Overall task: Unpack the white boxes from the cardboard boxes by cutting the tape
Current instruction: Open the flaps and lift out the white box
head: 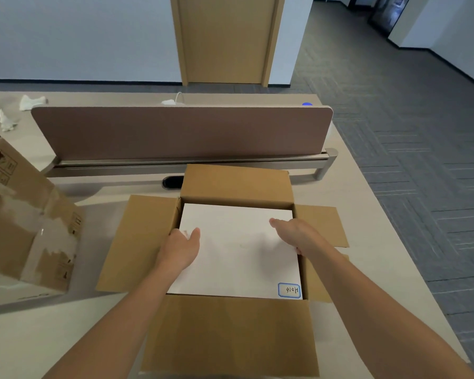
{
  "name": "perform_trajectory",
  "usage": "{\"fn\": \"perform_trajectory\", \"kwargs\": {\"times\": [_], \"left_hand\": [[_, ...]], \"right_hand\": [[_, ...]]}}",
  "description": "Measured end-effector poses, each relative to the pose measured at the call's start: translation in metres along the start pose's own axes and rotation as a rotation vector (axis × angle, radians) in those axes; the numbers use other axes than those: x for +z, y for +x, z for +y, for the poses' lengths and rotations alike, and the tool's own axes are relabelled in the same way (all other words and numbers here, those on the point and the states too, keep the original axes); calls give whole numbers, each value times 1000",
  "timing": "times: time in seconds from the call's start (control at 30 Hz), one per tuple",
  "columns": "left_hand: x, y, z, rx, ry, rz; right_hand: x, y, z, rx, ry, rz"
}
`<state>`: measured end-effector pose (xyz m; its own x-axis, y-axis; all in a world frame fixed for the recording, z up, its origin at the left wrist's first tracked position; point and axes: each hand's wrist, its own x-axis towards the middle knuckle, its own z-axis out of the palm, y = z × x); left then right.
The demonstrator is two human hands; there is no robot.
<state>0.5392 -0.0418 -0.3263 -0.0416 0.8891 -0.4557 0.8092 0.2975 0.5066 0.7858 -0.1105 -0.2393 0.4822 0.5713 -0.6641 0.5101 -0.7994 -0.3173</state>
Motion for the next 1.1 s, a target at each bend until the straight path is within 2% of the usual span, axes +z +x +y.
{"fn": "perform_trajectory", "kwargs": {"times": [0.27, 0.47, 0.6, 0.77, 0.87, 1.1], "left_hand": [[-42, 9, -50, -56, -73, 121], [-81, 5, -85, -111, -48, 160], [-92, 10, -99, -177, -133, 160], [-101, 14, -92, -240, -329, 177], [-107, 12, -88, -263, -325, 172], [-132, 0, -77, -170, -393, 197]], "right_hand": [[27, -9, -42, -20, 244, -101], [79, -29, -82, -117, 243, -214], [101, -38, -94, -73, 176, -171], [95, -44, -99, -26, 319, -208], [90, -50, -98, -19, 369, -204], [92, -64, -92, -60, 501, -77]]}}
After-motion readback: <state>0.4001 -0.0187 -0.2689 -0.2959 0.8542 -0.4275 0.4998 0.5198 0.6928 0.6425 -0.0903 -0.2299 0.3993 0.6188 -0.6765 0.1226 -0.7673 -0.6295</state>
